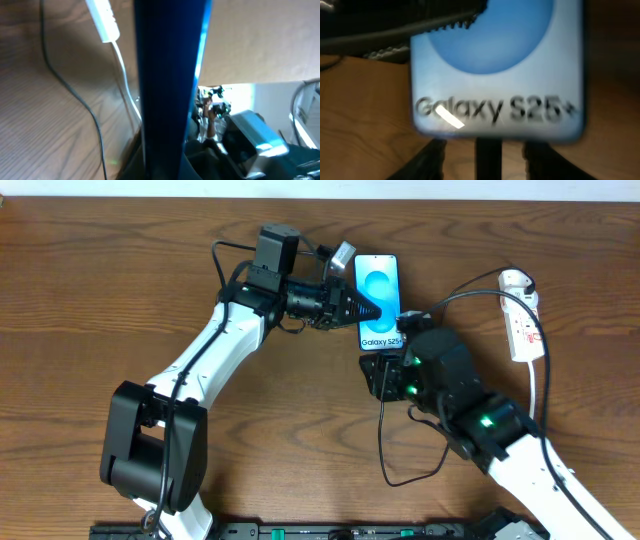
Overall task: Plug charger to phone and switch on socket
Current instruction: 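Lower the plugged phone flat onto the table with the left gripper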
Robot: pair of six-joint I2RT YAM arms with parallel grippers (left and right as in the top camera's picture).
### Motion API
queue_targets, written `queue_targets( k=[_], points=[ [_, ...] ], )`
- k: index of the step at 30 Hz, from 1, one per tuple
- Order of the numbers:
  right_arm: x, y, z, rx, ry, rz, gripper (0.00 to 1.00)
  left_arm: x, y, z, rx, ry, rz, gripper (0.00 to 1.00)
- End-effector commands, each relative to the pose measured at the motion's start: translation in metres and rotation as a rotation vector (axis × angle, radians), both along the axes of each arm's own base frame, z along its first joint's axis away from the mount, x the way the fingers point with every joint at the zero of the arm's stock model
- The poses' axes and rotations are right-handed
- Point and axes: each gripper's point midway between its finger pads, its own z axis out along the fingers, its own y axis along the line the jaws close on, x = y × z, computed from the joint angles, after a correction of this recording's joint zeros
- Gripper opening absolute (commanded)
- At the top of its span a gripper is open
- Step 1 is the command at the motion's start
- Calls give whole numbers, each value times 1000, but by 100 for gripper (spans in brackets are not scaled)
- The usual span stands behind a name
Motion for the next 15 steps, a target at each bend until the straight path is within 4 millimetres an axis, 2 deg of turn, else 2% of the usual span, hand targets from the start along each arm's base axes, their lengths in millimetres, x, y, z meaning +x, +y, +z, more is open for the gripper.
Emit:
queue_targets(
  k=[1, 4, 8, 12, 15],
  points=[
    [-5, -11, 40, 29, -105, 7, 68, 11, 5, -8, 77, -18, 88, 7],
    [-15, -30, 61, 47, -161, -32, 77, 24, 13, -32, 203, -14, 188, 7],
    [-26, -64, 89, 51, -257, -136, 83, 23, 13, -43, 240, -65, 174, 7],
    [-36, -98, 103, 17, -327, -260, 86, 20, 12, -59, 261, -58, 143, 7],
    [-40, -105, 110, 17, -355, -287, 88, 12, 6, -74, 220, -6, 72, 7]
  ],
)
